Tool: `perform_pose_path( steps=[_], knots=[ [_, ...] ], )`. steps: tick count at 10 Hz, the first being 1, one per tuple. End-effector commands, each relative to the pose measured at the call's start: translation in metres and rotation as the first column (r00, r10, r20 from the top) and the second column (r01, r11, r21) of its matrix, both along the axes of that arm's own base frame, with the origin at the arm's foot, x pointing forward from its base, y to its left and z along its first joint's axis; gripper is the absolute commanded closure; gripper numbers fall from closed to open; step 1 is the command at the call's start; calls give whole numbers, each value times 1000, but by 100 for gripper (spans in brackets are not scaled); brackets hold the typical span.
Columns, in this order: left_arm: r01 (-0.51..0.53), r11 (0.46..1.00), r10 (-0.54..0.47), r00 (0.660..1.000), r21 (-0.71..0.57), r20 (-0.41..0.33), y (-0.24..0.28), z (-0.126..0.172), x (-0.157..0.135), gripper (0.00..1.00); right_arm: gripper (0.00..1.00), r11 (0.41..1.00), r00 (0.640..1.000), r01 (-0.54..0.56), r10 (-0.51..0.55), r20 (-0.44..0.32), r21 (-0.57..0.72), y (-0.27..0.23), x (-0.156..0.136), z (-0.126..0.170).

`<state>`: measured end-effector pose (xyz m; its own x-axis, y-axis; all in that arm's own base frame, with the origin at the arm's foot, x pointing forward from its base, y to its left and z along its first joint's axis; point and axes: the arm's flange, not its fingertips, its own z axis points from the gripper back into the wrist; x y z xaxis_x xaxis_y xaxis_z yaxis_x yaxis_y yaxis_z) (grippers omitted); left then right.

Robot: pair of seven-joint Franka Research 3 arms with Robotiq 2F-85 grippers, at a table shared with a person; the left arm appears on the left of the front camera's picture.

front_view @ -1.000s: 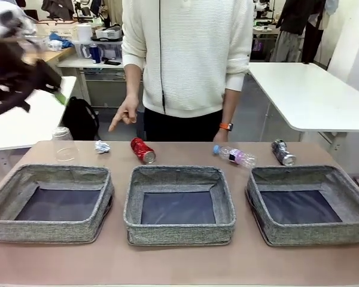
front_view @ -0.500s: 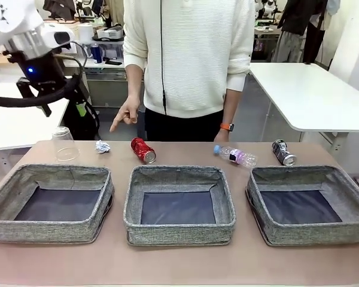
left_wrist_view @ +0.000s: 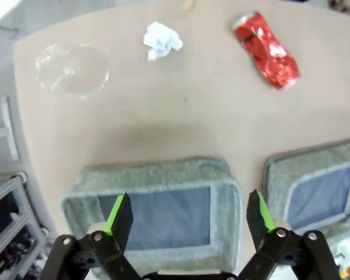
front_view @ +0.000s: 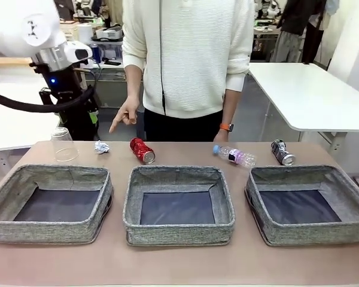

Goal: Sort the waste into the appropriate baskets.
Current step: Pick up the waste item pointed out by the person.

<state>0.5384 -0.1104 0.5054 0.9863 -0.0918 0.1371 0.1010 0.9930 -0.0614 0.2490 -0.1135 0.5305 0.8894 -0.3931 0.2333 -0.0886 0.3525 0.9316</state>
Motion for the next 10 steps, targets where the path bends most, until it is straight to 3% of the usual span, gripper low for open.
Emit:
perform_pose_path(
  steps=[1,2,5,10],
  knots=[
    [-1,999,-1,999,-36,-49,14,-13,57,0,0,1000,999,-7,6,31,9,-1,2,2],
    [-51,998,50,998,-29,-41,21,-29,78,0,0,1000,999,-7,6,31,9,-1,2,2],
    [-42,999,43,999,-33,21,22,-91,119,0,0,1000,999,-7,6,31,9,-1,2,2],
    [-146,987,150,988,-62,49,14,-163,135,0,0,1000,999,-7,6,31,9,-1,2,2]
  ],
)
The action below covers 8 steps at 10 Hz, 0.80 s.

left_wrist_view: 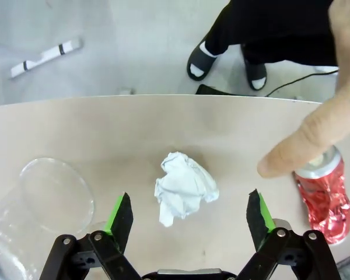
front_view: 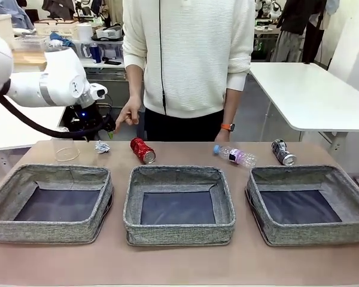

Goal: Sort the waste into the appropriate baskets.
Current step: Pick up the waste item pointed out by the person.

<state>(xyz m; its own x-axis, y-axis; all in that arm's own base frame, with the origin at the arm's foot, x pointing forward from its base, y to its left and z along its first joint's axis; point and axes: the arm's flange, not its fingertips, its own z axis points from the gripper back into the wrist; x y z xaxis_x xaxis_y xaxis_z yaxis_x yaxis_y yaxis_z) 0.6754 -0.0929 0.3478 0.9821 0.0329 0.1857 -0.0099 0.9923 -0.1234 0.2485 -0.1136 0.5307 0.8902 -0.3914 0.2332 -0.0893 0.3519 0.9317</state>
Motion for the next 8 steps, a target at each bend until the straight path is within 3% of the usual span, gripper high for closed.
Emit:
perform_pose_path(
  steps=[1,7,8],
  knots=[
    [-26,1000,27,1000,17,-8,-7,-16,-1,0,0,1000,999,-5,4,31,9,-1,2,1],
    [-66,996,67,998,65,-18,-3,-26,5,0,0,1000,999,-5,4,31,9,-1,2,1],
    [-63,993,66,998,104,-24,-4,-27,6,41,0,1000,999,-5,4,31,9,-1,2,1]
  ],
)
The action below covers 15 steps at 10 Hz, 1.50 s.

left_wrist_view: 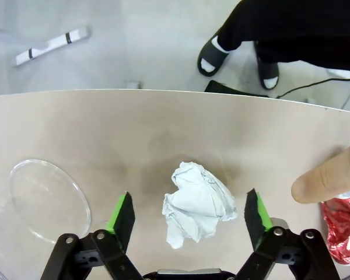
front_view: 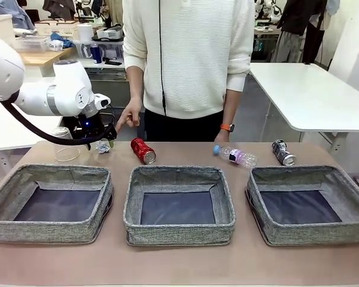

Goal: Sort the waste into the appropriate baskets.
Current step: Pick up the waste item pointed out by the person.

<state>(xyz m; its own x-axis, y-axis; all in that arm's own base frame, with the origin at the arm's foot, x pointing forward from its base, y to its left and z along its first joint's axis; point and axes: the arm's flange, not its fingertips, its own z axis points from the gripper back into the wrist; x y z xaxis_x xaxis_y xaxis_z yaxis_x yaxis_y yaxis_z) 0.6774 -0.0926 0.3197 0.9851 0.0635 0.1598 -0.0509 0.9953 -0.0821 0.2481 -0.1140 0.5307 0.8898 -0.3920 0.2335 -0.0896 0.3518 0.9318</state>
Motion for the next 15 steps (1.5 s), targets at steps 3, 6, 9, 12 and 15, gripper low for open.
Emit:
perform_pose_path(
  steps=[3,6,9,12,15],
  knots=[
    [-18,997,19,1000,73,-4,-3,1,4,100,0,1000,1000,-5,5,31,9,0,3,2],
    [-17,997,18,1000,76,-11,-1,-1,4,97,0,1000,1000,-5,5,31,9,0,3,2],
    [-14,996,15,1000,83,-15,0,0,4,100,0,1000,1000,-5,5,31,9,0,3,2],
    [-26,996,27,1000,87,-12,2,6,0,100,0,1000,1000,-5,5,31,9,0,3,2],
    [-34,999,34,999,41,-12,-5,123,-82,100,0,1000,1000,-5,5,31,9,0,3,2]
  ],
)
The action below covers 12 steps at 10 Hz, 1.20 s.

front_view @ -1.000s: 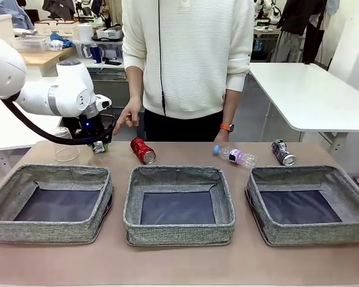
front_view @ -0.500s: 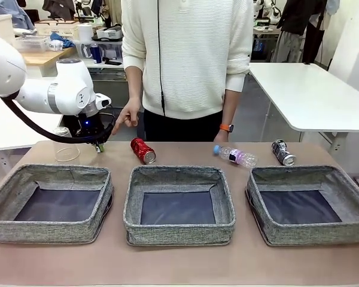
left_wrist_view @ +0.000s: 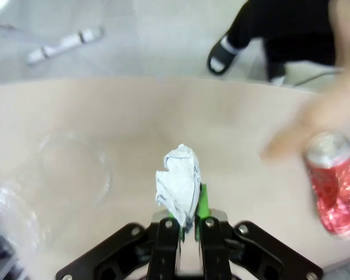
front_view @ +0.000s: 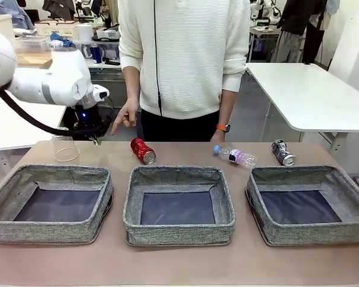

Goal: Sort the waste into the appropriate baskets.
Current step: Pick up the waste item pointed out by the person.

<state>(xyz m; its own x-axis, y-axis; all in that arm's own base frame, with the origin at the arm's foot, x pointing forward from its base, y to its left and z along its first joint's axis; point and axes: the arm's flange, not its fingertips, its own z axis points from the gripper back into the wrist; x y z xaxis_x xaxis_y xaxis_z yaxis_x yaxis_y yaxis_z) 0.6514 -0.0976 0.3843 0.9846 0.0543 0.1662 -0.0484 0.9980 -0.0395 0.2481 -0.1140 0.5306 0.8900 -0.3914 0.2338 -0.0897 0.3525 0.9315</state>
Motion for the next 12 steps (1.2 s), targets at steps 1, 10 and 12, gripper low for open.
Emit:
perform_pose_path(
  steps=[1,10,12],
  knots=[
    [-13,999,10,997,-39,-73,-6,106,-104,100,0,1000,1000,-5,4,31,9,0,3,2],
    [149,987,-142,984,65,-104,-30,171,-282,100,0,1000,1000,-5,4,31,9,0,3,2],
    [131,991,-127,988,39,-92,-42,139,-290,90,0,1000,1000,-5,4,31,9,0,3,2]
  ],
)
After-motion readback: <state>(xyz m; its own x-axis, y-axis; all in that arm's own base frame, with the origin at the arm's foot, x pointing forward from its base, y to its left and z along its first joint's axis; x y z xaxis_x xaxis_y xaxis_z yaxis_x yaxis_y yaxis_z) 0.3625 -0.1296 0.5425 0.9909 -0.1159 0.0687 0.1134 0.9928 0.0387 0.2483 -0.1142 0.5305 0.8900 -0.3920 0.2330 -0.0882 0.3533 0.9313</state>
